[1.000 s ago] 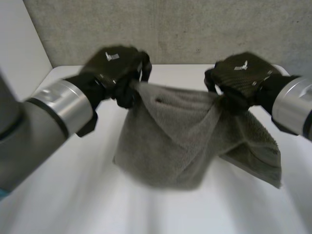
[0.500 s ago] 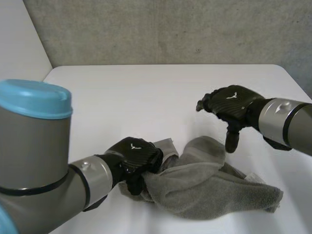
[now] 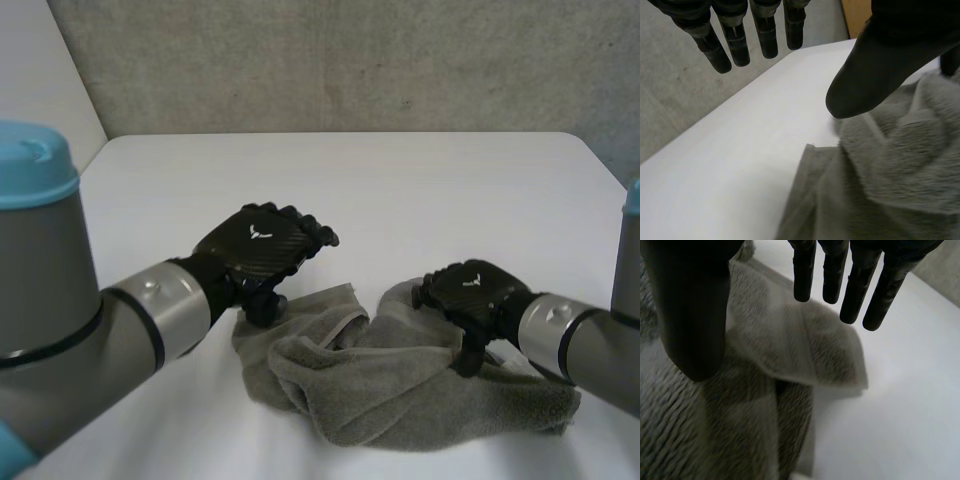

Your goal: Fold the towel.

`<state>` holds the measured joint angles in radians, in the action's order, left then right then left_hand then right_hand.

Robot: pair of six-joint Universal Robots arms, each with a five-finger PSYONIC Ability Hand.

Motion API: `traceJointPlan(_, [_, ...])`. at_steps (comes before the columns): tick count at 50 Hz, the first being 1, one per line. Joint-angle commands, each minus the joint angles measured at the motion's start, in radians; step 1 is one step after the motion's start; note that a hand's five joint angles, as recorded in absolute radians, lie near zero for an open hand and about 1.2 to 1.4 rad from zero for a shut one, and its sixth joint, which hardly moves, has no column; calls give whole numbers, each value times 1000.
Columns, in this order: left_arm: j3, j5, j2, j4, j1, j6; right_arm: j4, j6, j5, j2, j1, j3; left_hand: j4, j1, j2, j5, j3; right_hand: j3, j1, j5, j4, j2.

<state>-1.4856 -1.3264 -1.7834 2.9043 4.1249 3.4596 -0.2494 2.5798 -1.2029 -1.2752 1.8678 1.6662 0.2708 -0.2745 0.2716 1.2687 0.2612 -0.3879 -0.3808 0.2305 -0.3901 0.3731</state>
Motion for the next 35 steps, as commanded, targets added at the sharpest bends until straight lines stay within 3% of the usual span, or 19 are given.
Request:
traceJointPlan(1, [80,153,-133,-48,38,243,130,49,-4,-23,-13,139,-34,38,-35,-1206,-24,-20,-27,3,-18,35])
traceJointPlan(6, [88,211,-197,-195,81,441,199,157,5,-26,-10,190,-34,38,-35,-1206,-24,-32,-39,15,-30,46])
traceJointPlan(10, [68,214,-205,-244,92,492,225,178,3,-18,-12,196,-34,38,-35,-1206,-24,-111,-118,94,-109,126])
traceJointPlan(12, [56,216,-205,-252,101,493,237,181,3,-18,-15,193,-31,35,-32,-1203,-21,-356,-363,339,-354,371])
traceJointPlan(13, [42,217,-205,-251,112,492,237,181,3,-18,-15,193,-31,35,-32,-1203,-21,-358,-365,341,-355,372])
traceJointPlan(15, [31,219,-205,-249,116,492,245,183,3,-18,-10,179,-25,29,-26,-1197,-15,-720,-727,702,-717,734])
traceJointPlan(16, [25,219,-208,-247,117,492,245,183,3,-18,-10,179,-2,5,-3,-1174,8,-722,-729,705,-720,736])
traceJointPlan(17, [25,219,-208,-247,117,492,245,183,2,-18,-9,170,-1,5,-2,-1174,8,-931,-938,914,-929,946])
traceJointPlan(20, [15,231,-223,-234,110,489,243,181,-3,-18,-3,132,175,-171,174,-998,184,-1008,-1015,991,-1006,1023])
traceJointPlan(21, [11,246,-237,-226,107,487,243,181,-3,-18,-3,132,372,-369,372,-800,382,-1008,-1015,991,-1006,1023])
traceJointPlan(22, [11,246,-237,-226,107,487,242,178,-7,-19,-3,109,374,-371,374,-798,384,-1008,-1015,991,-1006,1023])
traceJointPlan(24, [16,294,-257,-218,97,483,240,175,-9,-19,-3,78,1026,-1022,1025,-146,1036,-1008,-1015,991,-1006,1023])
traceJointPlan(25, [16,294,-257,-218,97,483,239,175,-10,-19,-6,46,1029,-1025,1028,-143,1039,-1008,-1015,991,-1006,1023])
traceJointPlan(26, [28,317,-260,-212,89,480,237,177,-10,-21,-7,12,1125,-1121,1124,-48,1134,-1008,-1015,991,-1006,1023])
traceJointPlan(30, [79,326,-254,-186,72,457,242,175,-15,-26,-3,-67,1125,-1122,1125,-47,1135,-1008,-1015,991,-1006,1023])
traceJointPlan(33, [185,297,-241,-142,74,360,254,183,-24,-30,1,-168,1125,-1122,1125,-47,1135,-1008,-1015,991,-1006,1023])
traceJointPlan(35, [337,177,-231,-62,80,159,280,187,-41,-36,1,-224,1125,-1122,1125,-47,1135,-1008,-1015,991,-1006,1023])
